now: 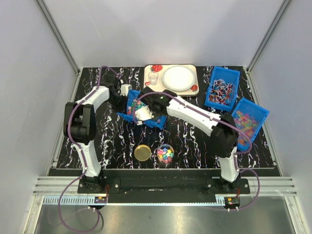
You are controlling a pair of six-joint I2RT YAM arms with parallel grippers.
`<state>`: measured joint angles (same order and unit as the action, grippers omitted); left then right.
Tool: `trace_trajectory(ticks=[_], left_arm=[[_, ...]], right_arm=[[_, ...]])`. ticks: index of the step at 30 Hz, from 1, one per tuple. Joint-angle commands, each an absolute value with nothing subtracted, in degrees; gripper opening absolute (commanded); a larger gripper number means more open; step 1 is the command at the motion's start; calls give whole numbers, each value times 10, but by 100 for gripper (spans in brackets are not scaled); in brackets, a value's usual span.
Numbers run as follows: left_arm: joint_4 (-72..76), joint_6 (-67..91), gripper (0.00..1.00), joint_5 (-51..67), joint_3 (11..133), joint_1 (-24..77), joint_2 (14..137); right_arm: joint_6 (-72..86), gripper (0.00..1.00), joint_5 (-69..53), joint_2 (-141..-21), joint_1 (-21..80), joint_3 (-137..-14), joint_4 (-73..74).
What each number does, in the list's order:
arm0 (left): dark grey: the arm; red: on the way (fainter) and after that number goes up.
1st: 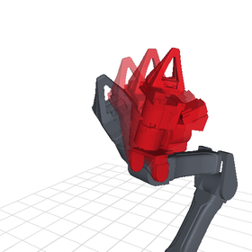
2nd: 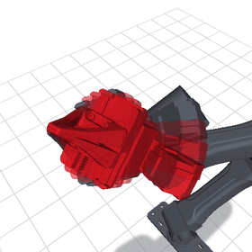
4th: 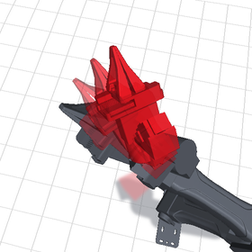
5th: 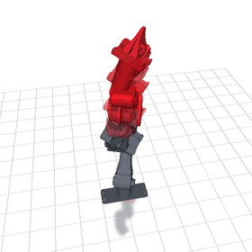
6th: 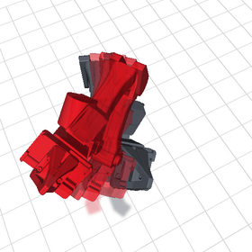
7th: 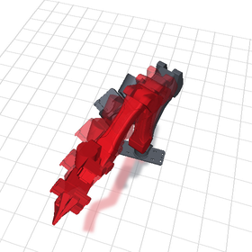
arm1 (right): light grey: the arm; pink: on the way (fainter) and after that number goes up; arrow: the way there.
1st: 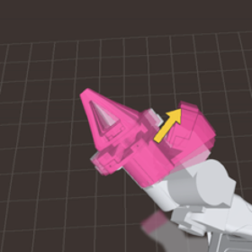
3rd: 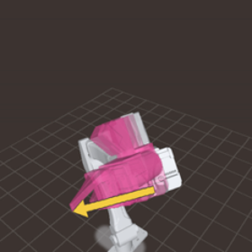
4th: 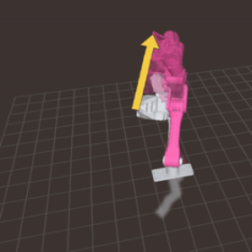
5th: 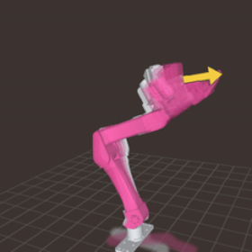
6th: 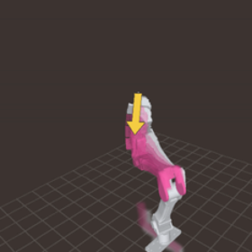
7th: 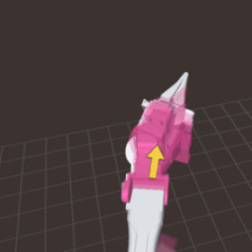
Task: Pack the candies
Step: Scoop the fake candies from the storage box.
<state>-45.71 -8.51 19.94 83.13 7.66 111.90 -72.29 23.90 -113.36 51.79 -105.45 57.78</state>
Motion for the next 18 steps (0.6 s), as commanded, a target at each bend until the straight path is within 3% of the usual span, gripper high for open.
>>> trace_trajectory(ticks=[1,8,18], left_arm=[[-439,-88,0,211,826,84,1151],[-440,-88,0,214,826,84,1147],[-440,-89,0,219,826,84,1146]], right_arm=[[-766,0,283,-1158,536,-1093,605],[-773,0,266,-1214,547,-1143,670],[-758,0,139,-1242,548,-1201,743]])
